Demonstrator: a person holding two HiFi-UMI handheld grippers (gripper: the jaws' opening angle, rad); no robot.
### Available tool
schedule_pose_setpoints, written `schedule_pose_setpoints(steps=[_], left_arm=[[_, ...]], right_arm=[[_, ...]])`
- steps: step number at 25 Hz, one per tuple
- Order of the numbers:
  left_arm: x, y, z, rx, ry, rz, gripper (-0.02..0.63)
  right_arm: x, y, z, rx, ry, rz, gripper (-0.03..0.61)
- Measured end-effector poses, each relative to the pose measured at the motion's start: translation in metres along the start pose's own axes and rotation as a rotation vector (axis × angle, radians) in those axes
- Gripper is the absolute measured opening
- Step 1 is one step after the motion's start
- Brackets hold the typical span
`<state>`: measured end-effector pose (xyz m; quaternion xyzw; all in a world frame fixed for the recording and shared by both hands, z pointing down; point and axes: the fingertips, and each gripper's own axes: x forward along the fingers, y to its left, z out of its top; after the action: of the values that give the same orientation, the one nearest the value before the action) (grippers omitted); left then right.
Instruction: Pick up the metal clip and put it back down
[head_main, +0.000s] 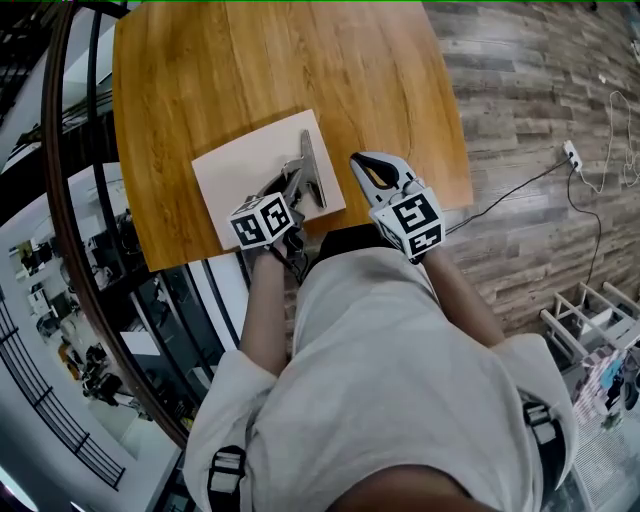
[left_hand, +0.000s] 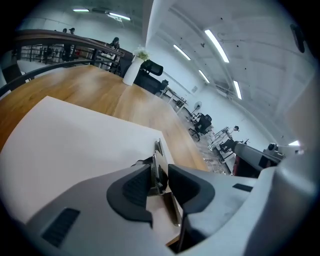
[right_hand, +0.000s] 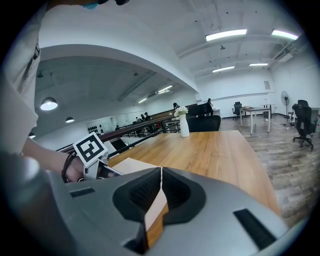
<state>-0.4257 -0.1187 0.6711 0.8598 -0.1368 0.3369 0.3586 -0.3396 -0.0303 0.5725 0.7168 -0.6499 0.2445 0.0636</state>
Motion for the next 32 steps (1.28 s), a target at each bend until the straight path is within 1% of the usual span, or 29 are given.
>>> schedule_pose_setpoints(steps=[3, 5, 6, 9, 12, 17, 21, 25, 27, 29, 32], left_arm=[[0.004, -0.009, 0.005, -0.006, -0.028, -0.008, 0.066], [0.009, -0.02, 0.012, 0.012, -0.037, -0.016, 0.035], [0.011, -0.027, 0.016, 0.038, -0.037, -0.012, 0.026], [0.009, -0.051, 0.022, 0.151, -0.036, 0.004, 0.025], [0.008, -0.085, 0.024, 0.229, -0.062, -0.004, 0.025], [0.022, -0.153, 0.028, 0.344, -0.123, -0.042, 0.025], [0.024, -0.209, 0.041, 0.42, -0.188, -0.078, 0.025], [0.024, -0.259, 0.052, 0.473, -0.255, -0.14, 0.025], [0.016, -0.281, 0.054, 0.508, -0.286, -0.147, 0.025], [0.005, -0.308, 0.062, 0.55, -0.343, -0.152, 0.025], [-0.01, -0.348, 0.088, 0.581, -0.473, -0.175, 0.025]], right_arm=[[-0.006, -0.005, -0.004, 0.004, 0.004, -0.003, 0.027], [-0.009, -0.014, -0.003, 0.007, 0.001, -0.009, 0.026], [-0.011, -0.019, -0.001, 0.011, -0.003, -0.013, 0.026], [-0.022, -0.027, 0.004, 0.022, -0.019, -0.023, 0.027], [-0.038, -0.038, 0.0, 0.025, -0.043, -0.041, 0.026], [-0.07, -0.076, -0.001, 0.055, -0.115, -0.127, 0.026], [-0.106, -0.102, 0.014, 0.069, -0.177, -0.201, 0.026], [-0.142, -0.128, 0.031, 0.069, -0.246, -0.258, 0.026], [-0.164, -0.134, 0.038, 0.067, -0.275, -0.289, 0.026], [-0.188, -0.143, 0.052, 0.038, -0.31, -0.314, 0.026], [-0.217, -0.16, 0.091, -0.033, -0.383, -0.318, 0.026]])
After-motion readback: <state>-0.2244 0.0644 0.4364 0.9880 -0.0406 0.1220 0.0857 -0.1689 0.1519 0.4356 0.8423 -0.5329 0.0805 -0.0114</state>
